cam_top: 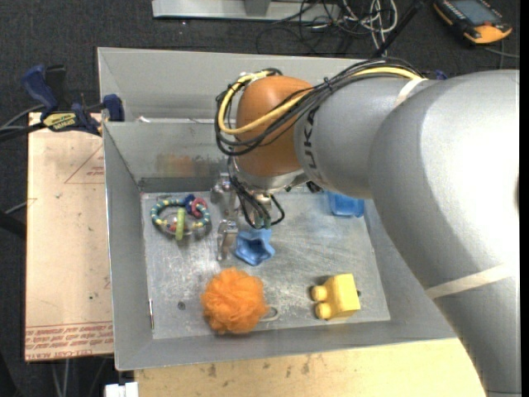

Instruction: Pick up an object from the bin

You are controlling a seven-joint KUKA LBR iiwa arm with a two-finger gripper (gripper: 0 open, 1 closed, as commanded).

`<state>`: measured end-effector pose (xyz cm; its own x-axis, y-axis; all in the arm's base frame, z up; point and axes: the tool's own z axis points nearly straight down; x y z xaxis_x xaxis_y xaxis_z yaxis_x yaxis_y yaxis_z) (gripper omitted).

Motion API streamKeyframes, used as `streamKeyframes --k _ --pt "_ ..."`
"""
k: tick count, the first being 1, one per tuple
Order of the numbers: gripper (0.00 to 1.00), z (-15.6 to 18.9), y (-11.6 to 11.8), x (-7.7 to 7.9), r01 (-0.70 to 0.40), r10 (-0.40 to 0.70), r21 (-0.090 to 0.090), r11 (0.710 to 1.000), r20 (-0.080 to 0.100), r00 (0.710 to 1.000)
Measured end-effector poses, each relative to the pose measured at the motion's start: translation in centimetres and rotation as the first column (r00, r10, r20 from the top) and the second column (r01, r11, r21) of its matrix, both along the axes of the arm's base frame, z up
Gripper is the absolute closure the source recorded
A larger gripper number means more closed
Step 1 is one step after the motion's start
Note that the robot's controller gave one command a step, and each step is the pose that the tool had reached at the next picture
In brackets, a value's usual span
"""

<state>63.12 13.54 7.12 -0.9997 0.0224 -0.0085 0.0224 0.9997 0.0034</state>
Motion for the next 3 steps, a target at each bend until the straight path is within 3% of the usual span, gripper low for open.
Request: streamKeyframes --k 1,2,3 --pt "0.00 0.0 0.0 0.0 0.001 -0.001 0.000 1.000 -0.002 1.000" --pt "0.00 0.7 -1.9 -3.6 -0.064 0.064 -0.002 0.998 -0.008 0.998" --pt "1.00 0.4 -5.1 -8.0 -0.320 0.320 -0.001 0.947 -0.011 0.947"
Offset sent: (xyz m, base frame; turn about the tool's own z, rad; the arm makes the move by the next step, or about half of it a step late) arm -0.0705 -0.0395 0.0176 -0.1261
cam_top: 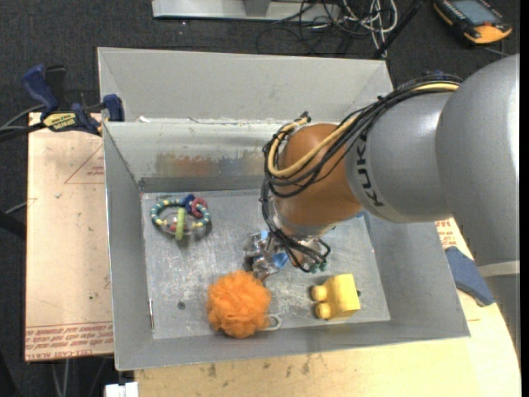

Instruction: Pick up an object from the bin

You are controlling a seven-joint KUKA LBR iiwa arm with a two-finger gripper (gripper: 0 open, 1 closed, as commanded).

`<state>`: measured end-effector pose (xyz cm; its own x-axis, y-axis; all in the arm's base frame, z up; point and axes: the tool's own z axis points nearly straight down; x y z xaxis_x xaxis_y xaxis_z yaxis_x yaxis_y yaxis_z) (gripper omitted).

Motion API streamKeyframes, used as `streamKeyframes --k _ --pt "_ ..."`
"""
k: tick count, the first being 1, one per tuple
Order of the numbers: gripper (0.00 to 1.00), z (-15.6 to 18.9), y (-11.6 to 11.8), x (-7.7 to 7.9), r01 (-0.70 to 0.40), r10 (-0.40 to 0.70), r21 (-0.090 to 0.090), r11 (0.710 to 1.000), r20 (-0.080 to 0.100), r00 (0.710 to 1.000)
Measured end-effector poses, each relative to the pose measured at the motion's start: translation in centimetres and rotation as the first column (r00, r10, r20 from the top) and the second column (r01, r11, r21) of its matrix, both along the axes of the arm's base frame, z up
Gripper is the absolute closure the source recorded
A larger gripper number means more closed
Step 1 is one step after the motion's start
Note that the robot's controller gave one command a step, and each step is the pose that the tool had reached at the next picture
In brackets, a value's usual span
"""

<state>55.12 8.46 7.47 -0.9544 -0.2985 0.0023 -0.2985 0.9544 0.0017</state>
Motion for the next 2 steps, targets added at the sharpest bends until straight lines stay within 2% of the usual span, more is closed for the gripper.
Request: streamKeyframes --k 1,2 --pt "0.00 -0.06 -0.01 0.06 0.000 0.000 0.001 1.000 0.004 1.000" --pt "0.00 -0.08 -0.01 0.04 0.001 -0.001 0.001 1.000 0.004 1.000"
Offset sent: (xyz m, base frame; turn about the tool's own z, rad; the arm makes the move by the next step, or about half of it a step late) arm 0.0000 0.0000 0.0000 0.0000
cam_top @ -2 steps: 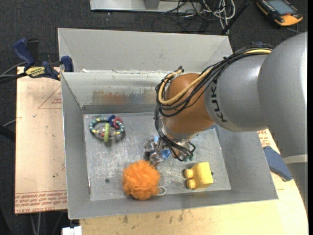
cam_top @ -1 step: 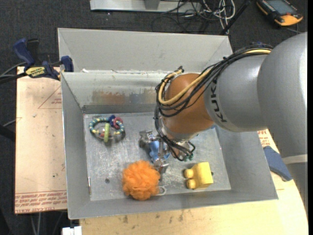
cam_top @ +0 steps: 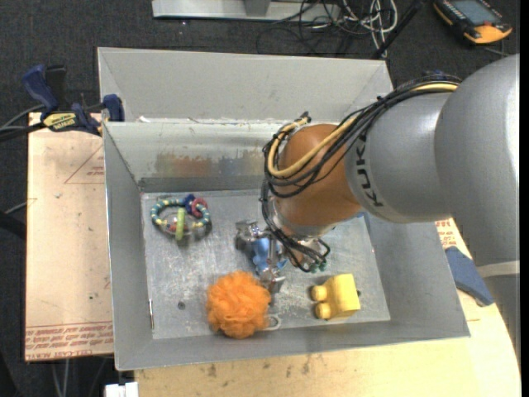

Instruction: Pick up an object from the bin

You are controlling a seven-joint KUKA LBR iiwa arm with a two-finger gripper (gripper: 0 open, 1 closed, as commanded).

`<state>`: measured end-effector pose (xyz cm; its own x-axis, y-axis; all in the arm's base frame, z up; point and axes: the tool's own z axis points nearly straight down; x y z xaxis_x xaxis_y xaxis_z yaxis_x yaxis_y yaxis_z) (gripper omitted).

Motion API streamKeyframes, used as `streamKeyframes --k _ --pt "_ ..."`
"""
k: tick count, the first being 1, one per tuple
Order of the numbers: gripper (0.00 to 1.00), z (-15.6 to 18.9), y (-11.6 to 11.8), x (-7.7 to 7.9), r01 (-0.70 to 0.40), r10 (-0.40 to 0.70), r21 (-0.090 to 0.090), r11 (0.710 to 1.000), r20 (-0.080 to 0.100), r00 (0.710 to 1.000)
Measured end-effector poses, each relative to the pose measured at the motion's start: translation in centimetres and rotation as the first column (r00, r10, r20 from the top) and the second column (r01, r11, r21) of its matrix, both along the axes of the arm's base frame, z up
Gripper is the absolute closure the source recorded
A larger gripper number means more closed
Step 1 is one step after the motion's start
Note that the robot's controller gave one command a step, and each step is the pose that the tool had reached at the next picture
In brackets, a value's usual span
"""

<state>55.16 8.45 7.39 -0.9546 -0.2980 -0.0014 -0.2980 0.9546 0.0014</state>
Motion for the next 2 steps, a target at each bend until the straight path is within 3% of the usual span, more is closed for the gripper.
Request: streamKeyframes --k 1,2 --pt "0.00 0.0 2.0 -2.4 -0.130 0.130 -0.004 0.991 0.003 0.992" --pt "0.00 0.0 4.8 -5.0 -0.357 0.357 0.001 0.934 0.002 0.934"
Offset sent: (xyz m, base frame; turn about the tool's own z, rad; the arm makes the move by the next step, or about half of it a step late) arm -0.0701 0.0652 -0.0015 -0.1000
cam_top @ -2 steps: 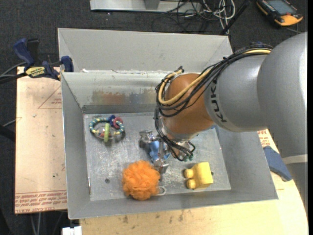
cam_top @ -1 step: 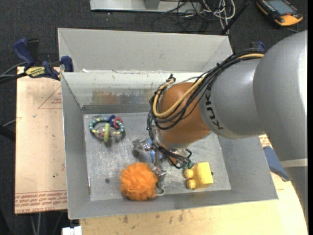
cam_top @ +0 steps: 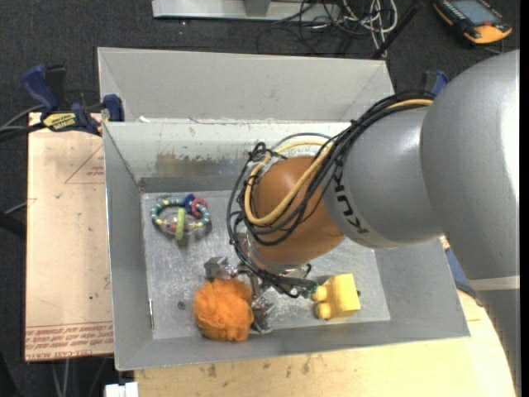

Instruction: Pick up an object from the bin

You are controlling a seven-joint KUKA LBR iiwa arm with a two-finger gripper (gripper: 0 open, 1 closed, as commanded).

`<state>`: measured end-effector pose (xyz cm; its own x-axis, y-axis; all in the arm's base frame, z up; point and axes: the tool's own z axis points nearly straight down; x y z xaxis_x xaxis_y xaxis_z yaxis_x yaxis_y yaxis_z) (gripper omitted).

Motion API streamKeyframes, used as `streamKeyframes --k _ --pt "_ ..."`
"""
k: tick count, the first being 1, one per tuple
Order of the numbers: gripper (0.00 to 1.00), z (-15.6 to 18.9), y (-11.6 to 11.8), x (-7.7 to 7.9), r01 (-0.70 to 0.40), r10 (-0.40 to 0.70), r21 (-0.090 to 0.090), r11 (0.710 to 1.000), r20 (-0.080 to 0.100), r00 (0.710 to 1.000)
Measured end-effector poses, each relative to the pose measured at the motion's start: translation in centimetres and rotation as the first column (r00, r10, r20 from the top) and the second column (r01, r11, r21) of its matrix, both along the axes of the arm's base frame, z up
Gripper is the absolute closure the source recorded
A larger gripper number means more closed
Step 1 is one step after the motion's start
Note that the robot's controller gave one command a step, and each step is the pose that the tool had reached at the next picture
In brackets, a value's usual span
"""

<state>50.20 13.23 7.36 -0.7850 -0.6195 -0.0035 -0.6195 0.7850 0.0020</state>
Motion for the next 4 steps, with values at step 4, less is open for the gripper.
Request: streamKeyframes --k 4 --pt "1.00 18.7 4.1 7.7 -0.191 0.191 -0.001 0.982 0.003 0.982"
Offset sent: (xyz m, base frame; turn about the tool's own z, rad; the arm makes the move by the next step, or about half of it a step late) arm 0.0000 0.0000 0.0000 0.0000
